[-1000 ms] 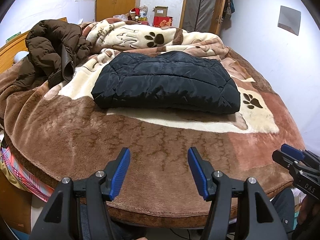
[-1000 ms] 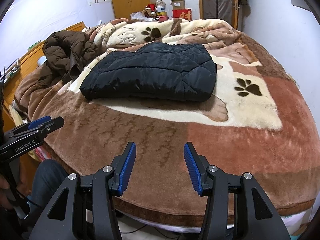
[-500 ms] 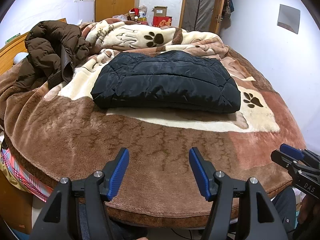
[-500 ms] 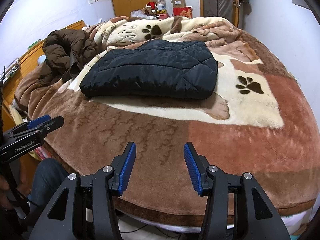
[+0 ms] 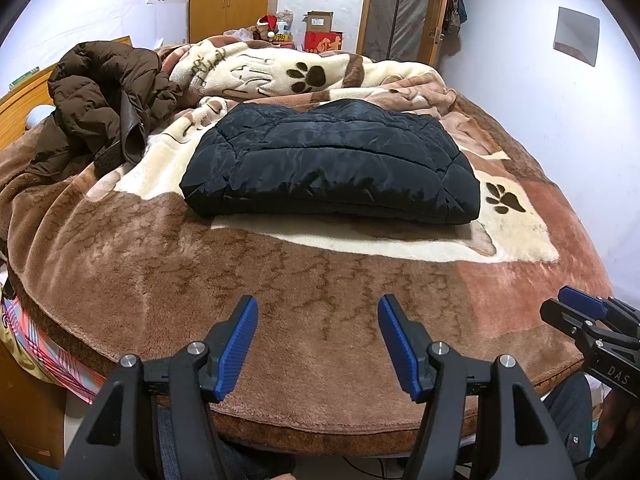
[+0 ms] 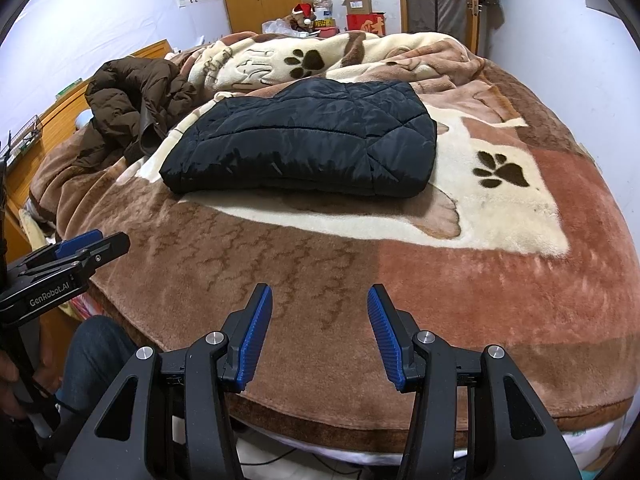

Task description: Fold large clothes

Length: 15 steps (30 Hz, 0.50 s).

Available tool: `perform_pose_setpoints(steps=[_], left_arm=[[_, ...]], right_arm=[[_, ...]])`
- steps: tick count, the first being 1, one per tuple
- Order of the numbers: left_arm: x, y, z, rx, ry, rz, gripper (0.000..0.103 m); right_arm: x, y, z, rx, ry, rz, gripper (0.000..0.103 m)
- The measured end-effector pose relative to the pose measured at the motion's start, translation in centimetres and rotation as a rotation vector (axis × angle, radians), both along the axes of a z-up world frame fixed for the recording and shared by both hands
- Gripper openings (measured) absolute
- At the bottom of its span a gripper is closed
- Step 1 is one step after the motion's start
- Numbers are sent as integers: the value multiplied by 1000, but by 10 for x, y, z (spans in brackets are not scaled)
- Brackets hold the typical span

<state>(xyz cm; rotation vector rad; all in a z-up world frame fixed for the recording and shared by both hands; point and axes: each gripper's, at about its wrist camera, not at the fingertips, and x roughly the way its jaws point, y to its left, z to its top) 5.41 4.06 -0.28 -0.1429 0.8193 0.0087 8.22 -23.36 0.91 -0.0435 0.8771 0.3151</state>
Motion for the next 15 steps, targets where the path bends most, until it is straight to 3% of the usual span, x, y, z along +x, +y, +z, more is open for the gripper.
perform_pose_setpoints(steps=[15], left_arm=[[-1, 1, 0, 5, 0, -3, 65]], right_arm=[[-1, 1, 0, 0, -2, 1, 50]])
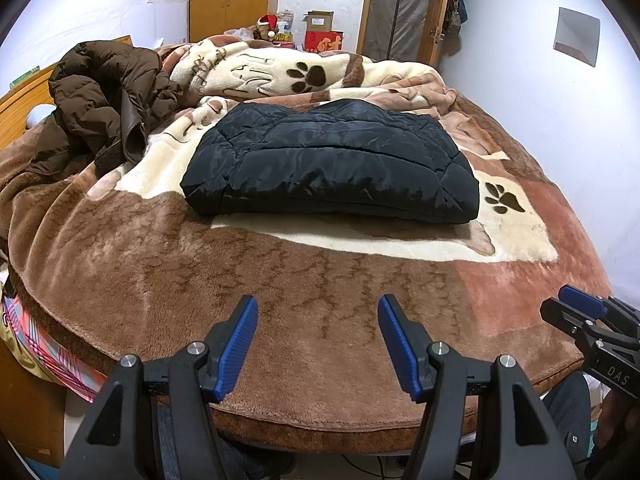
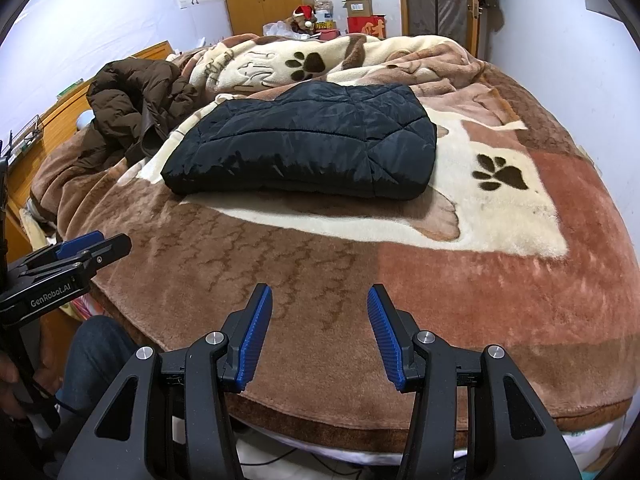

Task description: Fold large clothes

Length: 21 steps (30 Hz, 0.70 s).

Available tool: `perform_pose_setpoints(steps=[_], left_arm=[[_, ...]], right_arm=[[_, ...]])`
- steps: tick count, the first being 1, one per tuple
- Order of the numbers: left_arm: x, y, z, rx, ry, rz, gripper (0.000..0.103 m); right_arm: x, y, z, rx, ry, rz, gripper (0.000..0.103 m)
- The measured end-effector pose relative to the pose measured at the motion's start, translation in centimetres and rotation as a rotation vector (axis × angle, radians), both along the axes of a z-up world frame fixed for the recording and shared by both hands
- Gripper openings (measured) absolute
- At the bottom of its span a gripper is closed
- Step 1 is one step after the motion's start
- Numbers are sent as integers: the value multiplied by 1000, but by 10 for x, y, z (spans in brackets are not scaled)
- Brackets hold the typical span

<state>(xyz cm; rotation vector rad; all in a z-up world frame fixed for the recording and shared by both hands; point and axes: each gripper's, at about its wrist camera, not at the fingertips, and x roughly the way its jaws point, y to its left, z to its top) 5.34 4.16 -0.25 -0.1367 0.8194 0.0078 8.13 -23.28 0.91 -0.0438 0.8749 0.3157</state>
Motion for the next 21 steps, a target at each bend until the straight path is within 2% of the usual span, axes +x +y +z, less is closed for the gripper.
perform_pose_setpoints(steps=[21], left_arm=[[-6, -3, 5, 37, -24, 14, 66]], right_arm=[[-2, -1, 2, 1, -5, 3, 50]])
